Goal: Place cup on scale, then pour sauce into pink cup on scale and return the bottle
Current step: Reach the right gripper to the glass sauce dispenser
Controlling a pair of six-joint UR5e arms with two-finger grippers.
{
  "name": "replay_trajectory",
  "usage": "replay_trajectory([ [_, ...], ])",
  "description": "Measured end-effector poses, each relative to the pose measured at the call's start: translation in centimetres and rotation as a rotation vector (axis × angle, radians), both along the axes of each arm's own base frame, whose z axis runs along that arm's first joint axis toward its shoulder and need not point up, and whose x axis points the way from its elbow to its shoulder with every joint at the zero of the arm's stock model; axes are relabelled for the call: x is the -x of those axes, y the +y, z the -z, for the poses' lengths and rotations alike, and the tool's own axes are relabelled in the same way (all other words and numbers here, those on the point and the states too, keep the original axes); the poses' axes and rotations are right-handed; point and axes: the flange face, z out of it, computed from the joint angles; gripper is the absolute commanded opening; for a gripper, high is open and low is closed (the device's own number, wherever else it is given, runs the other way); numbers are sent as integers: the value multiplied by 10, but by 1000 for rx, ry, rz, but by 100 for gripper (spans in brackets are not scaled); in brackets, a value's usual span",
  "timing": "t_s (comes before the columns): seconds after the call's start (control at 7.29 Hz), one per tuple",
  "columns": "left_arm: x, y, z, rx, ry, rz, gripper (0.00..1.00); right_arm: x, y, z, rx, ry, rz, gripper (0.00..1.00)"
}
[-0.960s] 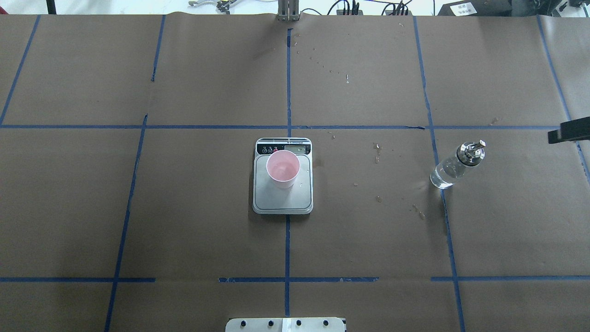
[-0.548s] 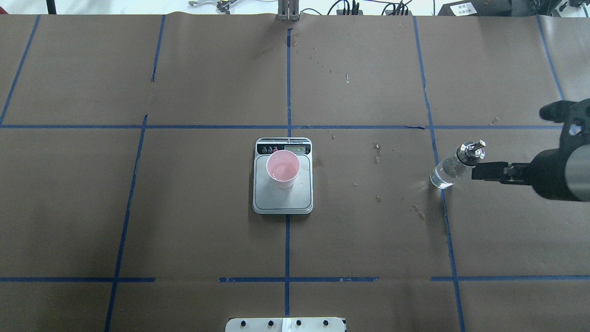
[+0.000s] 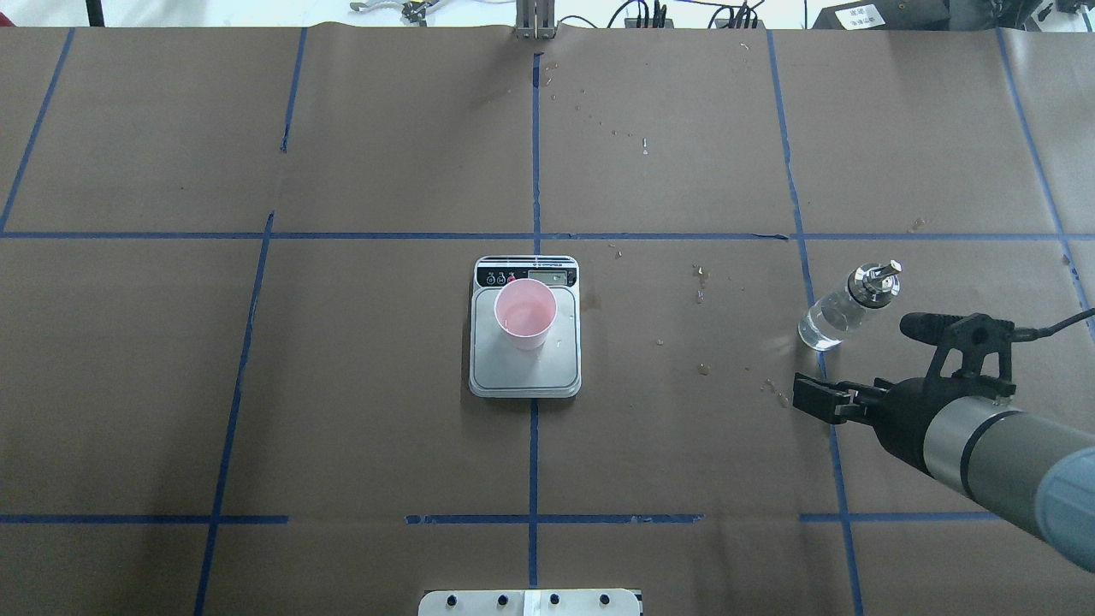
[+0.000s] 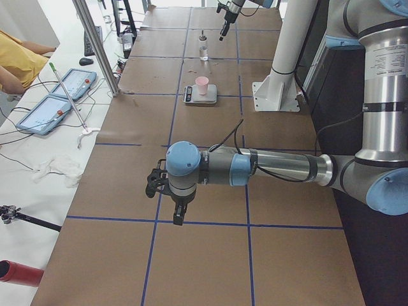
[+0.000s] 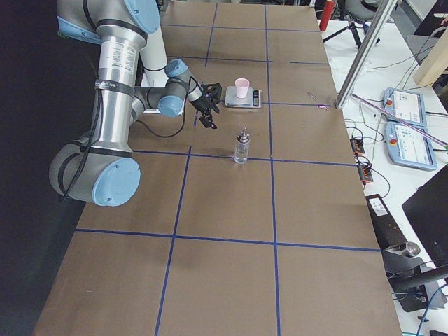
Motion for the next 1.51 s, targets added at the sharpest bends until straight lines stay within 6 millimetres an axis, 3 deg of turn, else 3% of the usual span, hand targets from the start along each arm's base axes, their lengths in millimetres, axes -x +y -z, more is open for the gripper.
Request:
replay_trajectory([
  [0.27, -1, 0, 2, -8, 3, 9, 100, 25, 0, -76, -105, 3, -65, 100],
  [0.55, -1, 1, 5, -15, 6, 9, 100, 30, -6, -133, -173, 31, -126, 100],
  [0.82, -2, 2, 7, -19, 7, 9, 100, 31, -11, -148, -224, 54, -156, 100],
  [1.51, -2, 6, 7, -19, 7, 8, 100, 26, -37, -133, -329, 119, -183, 100],
])
